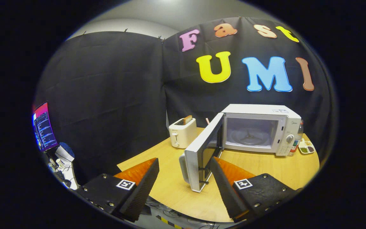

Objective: Open the microwave, put the food inside, and close the microwave door.

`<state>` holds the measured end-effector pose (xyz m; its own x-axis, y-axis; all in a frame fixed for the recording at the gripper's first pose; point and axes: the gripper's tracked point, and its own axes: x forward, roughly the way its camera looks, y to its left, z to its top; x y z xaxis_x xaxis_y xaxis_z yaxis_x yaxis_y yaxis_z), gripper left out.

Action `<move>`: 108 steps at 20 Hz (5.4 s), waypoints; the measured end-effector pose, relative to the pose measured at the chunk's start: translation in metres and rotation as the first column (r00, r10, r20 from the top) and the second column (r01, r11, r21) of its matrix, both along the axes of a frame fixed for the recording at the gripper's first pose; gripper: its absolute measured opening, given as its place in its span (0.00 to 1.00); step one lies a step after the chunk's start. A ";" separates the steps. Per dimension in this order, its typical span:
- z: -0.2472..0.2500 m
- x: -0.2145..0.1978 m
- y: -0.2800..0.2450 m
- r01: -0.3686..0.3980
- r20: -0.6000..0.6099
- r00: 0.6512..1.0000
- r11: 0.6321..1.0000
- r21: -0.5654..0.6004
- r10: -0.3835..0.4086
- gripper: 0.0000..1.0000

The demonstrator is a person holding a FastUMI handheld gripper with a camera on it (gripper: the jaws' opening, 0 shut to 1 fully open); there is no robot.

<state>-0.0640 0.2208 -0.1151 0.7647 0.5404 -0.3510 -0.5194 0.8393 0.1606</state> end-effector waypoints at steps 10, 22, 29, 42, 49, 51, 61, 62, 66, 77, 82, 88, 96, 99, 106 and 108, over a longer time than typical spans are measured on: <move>-0.022 0.035 -0.141 0.212 -0.153 0.967 0.976 0.048 -0.203 0.99; -0.102 0.044 -0.247 0.303 -0.435 0.864 0.952 0.046 -0.254 0.97; -0.153 0.020 -0.255 0.265 -0.623 0.766 0.961 0.076 -0.162 0.97; -0.176 -0.009 -0.235 0.282 -0.781 0.624 0.940 0.193 -0.027 0.44; -0.152 0.008 -0.231 0.281 -0.734 0.678 0.932 0.228 -0.025 0.32; -0.135 0.018 -0.227 0.277 -0.707 0.707 0.925 0.261 -0.013 0.32; -0.102 0.096 -0.191 0.298 -0.594 0.804 0.885 0.358 -0.030 0.32; -0.101 0.106 -0.188 0.303 -0.580 0.814 0.881 0.363 -0.041 0.31; -0.092 0.141 -0.170 0.291 -0.526 0.849 0.879 0.377 -0.056 0.31; -0.100 0.240 -0.148 0.434 -0.454 0.863 0.785 0.442 -0.222 0.31; -0.114 0.282 -0.141 0.525 -0.483 0.828 0.699 0.486 -0.285 0.31; -0.135 0.327 -0.142 0.592 -0.488 0.795 0.639 0.491 -0.361 0.31; -0.151 0.383 -0.135 0.637 -0.460 0.771 0.530 0.560 -0.441 0.31; -0.156 0.405 -0.130 0.649 -0.461 0.761 0.503 0.571 -0.458 0.31; -0.186 0.425 -0.128 0.694 -0.486 0.720 0.494 0.523 -0.496 0.35; -0.190 0.425 -0.132 0.703 -0.483 0.711 0.502 0.503 -0.510 0.38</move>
